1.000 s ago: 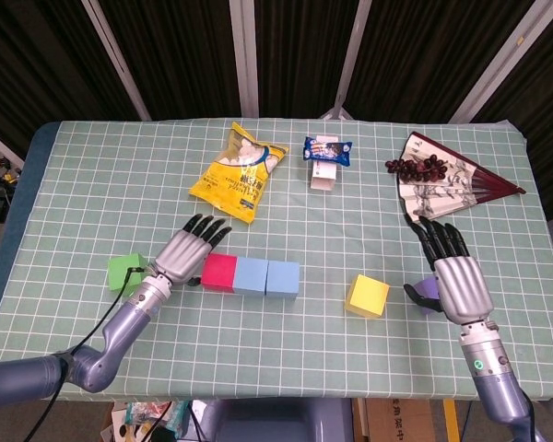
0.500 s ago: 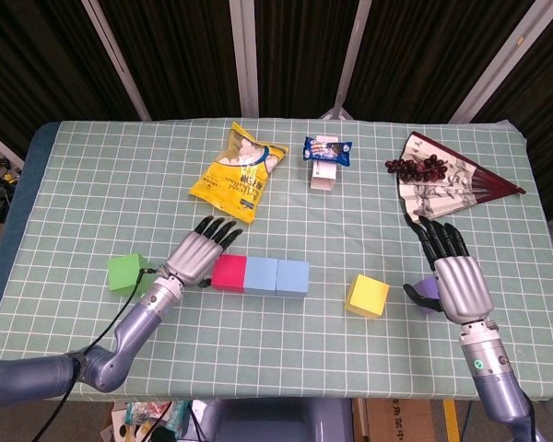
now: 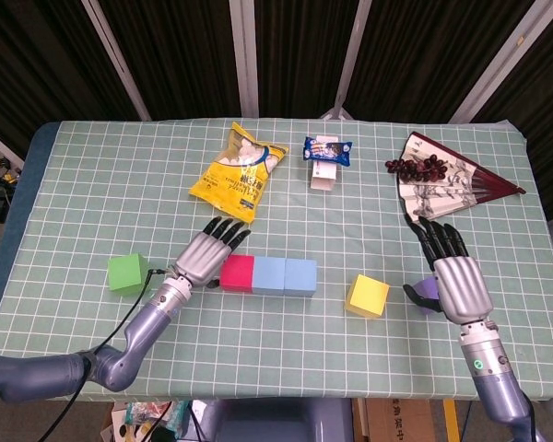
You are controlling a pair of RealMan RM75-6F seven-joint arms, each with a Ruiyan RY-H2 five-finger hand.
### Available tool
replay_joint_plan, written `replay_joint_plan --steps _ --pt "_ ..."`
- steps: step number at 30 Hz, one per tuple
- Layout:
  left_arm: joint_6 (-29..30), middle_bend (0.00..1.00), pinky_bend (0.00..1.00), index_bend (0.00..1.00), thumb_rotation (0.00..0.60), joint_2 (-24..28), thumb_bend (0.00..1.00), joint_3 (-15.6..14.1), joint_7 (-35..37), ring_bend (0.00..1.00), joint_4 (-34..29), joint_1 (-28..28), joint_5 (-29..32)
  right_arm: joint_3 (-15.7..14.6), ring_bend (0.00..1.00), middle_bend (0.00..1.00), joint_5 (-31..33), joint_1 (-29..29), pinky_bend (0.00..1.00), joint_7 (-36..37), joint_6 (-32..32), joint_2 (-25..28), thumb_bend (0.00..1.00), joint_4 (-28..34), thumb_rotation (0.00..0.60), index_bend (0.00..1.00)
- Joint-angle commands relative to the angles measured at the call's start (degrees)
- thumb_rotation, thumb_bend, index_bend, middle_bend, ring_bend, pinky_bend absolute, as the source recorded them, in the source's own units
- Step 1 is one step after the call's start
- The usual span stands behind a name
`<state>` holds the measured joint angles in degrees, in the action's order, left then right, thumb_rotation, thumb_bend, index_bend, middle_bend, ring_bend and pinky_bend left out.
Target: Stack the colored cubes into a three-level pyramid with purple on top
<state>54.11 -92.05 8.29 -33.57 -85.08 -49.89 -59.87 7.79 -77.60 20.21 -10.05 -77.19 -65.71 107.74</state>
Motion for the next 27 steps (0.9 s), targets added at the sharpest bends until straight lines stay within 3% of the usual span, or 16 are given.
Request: replay_joint_plan --steps 1,11,20,27 --pt "0.1 0.01 0.04 0.00 0.600 0.1 0.09 -0.1 -0.2 0.00 -0.2 -0.1 0.2 0.0 0.00 0.00 -0.1 -0.1 0.00 0.0 0.1 0.0 0.26 0.0 0.600 0.00" --pt "3.0 0.01 0.04 0.00 0.600 4.0 0.09 -0.3 0.0 0.00 -4.3 1.8 0.4 0.2 0.00 0.00 -0.3 -0.4 0.00 -0.1 0.2 0.3 0.26 0.4 0.600 0.00" --pt "9.3 0.01 0.04 0.00 0.600 11.6 0.09 1.5 3.4 0.00 -12.4 5.7 -1.1 1.0 0.00 0.00 1.3 -0.8 0.00 -0.2 0.4 1.1 0.26 0.6 0.600 0.00" --pt "15.9 0.01 0.04 0.00 0.600 17.1 0.09 0.7 5.7 0.00 -19.3 11.2 -2.0 0.5 0.00 0.00 2.9 -1.8 0.00 -1.1 0.6 2.5 0.26 1.5 0.600 0.00"
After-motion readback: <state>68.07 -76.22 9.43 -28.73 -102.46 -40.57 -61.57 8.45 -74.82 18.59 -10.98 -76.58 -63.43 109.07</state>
